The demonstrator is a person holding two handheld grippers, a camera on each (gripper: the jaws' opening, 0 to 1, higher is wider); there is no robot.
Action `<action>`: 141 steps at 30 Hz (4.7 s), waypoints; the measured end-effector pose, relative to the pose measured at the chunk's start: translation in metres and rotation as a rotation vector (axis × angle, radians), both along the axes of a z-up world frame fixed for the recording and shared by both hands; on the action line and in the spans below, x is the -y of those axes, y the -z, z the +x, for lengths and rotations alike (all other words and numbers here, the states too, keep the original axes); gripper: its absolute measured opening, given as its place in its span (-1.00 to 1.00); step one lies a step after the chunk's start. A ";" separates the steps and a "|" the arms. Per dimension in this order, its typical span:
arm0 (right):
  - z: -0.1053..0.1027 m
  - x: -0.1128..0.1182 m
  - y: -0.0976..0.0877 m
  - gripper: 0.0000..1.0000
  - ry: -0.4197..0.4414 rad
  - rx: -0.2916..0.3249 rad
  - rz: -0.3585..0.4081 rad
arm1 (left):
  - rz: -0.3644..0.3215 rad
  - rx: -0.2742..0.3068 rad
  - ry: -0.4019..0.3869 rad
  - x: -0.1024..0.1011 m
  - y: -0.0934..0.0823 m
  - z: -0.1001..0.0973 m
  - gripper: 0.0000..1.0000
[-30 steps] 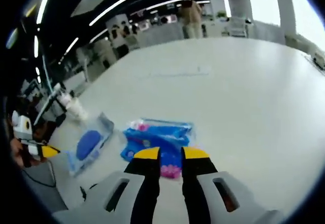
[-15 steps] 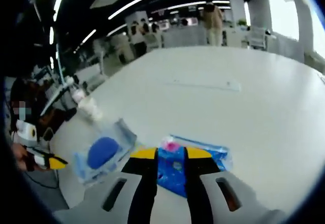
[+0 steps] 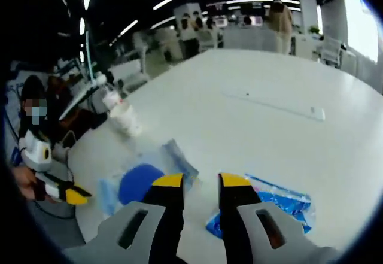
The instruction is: Arrange the tabletop items into an orderly group along one side of the table until the central work area is clear of visible clutter.
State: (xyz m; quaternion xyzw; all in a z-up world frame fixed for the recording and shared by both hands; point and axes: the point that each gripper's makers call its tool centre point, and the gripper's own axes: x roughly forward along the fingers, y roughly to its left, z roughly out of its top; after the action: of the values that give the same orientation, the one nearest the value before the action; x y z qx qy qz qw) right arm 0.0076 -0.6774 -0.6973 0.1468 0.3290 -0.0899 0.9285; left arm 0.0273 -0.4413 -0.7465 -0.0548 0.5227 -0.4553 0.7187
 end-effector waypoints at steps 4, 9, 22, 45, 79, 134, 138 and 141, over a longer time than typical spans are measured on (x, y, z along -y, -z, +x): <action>0.010 -0.007 0.010 -0.56 -0.039 -0.029 0.010 | 0.011 0.002 0.017 0.003 0.004 -0.003 -0.53; 0.024 -0.013 0.019 -0.50 -0.095 -0.063 0.006 | -0.005 -0.017 0.000 0.013 0.003 -0.002 -0.53; 0.045 -0.019 0.043 -0.47 -0.182 -0.160 -0.017 | 0.033 -0.005 0.017 0.024 0.011 -0.010 -0.55; 0.029 -0.025 0.041 -1.00 -0.131 -0.158 -0.025 | 0.000 -0.039 -0.028 0.031 0.020 -0.015 -0.87; -0.054 -0.080 0.052 -1.00 -0.041 -0.120 0.142 | -0.041 -0.084 -0.259 -0.011 0.019 0.035 -0.81; -0.043 -0.063 0.032 -1.00 0.150 -0.009 0.210 | -0.094 -0.012 -0.129 0.031 -0.002 0.054 -0.99; -0.040 -0.059 0.027 -1.00 0.164 0.008 0.188 | -0.106 -0.005 -0.130 0.041 -0.008 0.065 -0.99; -0.038 -0.055 0.024 -1.00 0.191 0.025 0.190 | -0.112 0.005 -0.120 0.051 -0.011 0.075 -0.99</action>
State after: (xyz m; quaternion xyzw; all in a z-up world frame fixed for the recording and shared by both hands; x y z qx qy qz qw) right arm -0.0302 -0.6226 -0.7214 0.2657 0.3089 -0.1448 0.9017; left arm 0.1022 -0.4921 -0.7359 -0.1251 0.4905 -0.4400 0.7417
